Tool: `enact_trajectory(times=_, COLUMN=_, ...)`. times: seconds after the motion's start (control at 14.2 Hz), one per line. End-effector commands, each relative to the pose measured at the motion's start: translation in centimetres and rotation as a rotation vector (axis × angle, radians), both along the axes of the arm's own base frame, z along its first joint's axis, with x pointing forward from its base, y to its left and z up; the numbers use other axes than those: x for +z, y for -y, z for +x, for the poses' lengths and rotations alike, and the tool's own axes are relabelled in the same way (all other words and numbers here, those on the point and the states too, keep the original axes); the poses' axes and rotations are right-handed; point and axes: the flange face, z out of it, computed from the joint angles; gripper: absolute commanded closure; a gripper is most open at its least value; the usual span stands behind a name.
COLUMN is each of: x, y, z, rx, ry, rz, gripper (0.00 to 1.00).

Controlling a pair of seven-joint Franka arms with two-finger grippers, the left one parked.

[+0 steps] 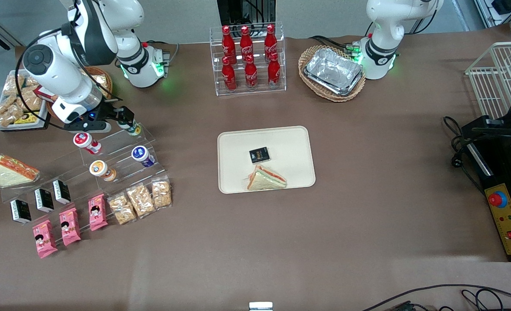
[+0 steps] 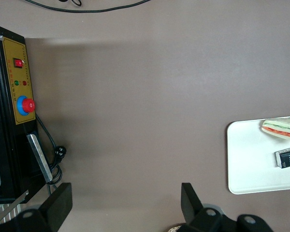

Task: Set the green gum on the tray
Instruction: 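Lower the right gripper and close it on the green gum bottle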

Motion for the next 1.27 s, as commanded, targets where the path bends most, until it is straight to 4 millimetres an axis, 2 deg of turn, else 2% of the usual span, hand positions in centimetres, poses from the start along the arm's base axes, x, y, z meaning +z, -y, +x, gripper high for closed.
enact_trajectory(times=0.0, x=-2.0, y=-0.1, z=-0.4, rx=-0.026, ry=0.016, rz=0.015, gripper=0.06)
enact_trajectory(times=0.35, x=-2.2, y=-0.6, z=-0.6, rx=-0.036, ry=0.009, rz=0.036, gripper=0.20)
enact_trajectory(times=0.56, x=-2.1, y=-1.1, z=-0.8, rx=-0.027, ry=0.002, rz=0.035, gripper=0.40)
enact_trajectory(times=0.91, x=-1.7, y=-1.2, z=-0.7, rx=-0.018, ry=0.002, rz=0.035, gripper=0.83)
enact_trajectory(times=1.05, x=-0.9, y=-1.2, z=-0.8, rx=-0.006, ry=-0.004, rz=0.036, gripper=0.92)
enact_trajectory(times=1.2, x=1.3, y=-1.3, z=-0.2, rx=0.001, ry=-0.019, rz=0.039, gripper=0.93)
